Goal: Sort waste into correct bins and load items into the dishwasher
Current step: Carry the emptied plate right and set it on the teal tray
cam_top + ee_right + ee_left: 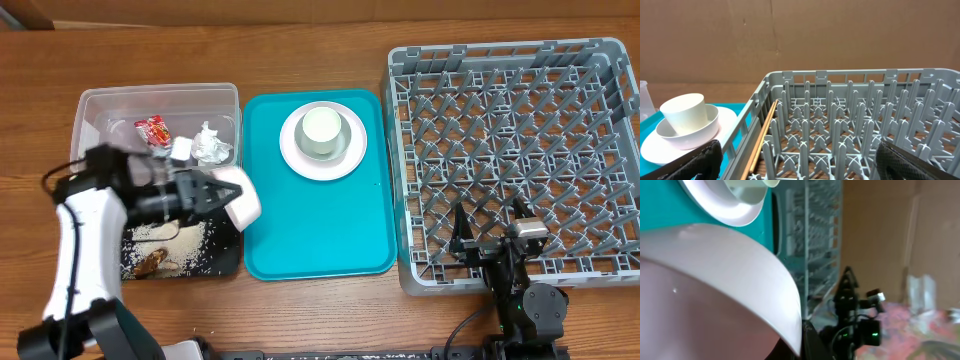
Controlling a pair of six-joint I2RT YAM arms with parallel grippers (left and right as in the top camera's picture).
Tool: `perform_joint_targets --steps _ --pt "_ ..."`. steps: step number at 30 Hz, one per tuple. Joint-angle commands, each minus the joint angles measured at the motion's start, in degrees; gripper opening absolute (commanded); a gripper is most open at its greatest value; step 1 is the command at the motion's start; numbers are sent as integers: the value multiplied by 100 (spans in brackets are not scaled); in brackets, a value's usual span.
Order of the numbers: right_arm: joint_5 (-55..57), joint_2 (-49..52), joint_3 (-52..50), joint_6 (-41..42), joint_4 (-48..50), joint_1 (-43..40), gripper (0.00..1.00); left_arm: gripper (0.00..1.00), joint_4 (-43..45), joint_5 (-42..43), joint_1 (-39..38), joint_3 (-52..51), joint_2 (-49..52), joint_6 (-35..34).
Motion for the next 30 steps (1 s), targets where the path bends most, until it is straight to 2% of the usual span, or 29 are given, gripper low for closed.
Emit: perform_joint_targets --steps 1,6,10,13,17,21,30 --pt "7 -57 -59 -2 46 37 100 4 367 -1401 -763 332 -413 -1578" --pt "7 -57 -59 -2 46 37 100 4 1220 -3289 -2238 402 -704 -2887" --pt "7 -57 -59 -2 46 37 100 4 1650 -4988 -3495 402 -632 -3390" --pt "7 -57 -59 -2 46 37 100 4 1937 -5744 -4341 402 -487 -3510" --pt "7 -57 -59 -4 46 37 100 4 2164 -6373 -5187 402 -179 -3692" --pt "7 -57 -59 -2 46 37 100 4 2184 -6708 -5698 402 208 -3687" --pt "7 -57 -59 -2 46 37 100 4 2210 -6776 -5858 402 710 -3578"
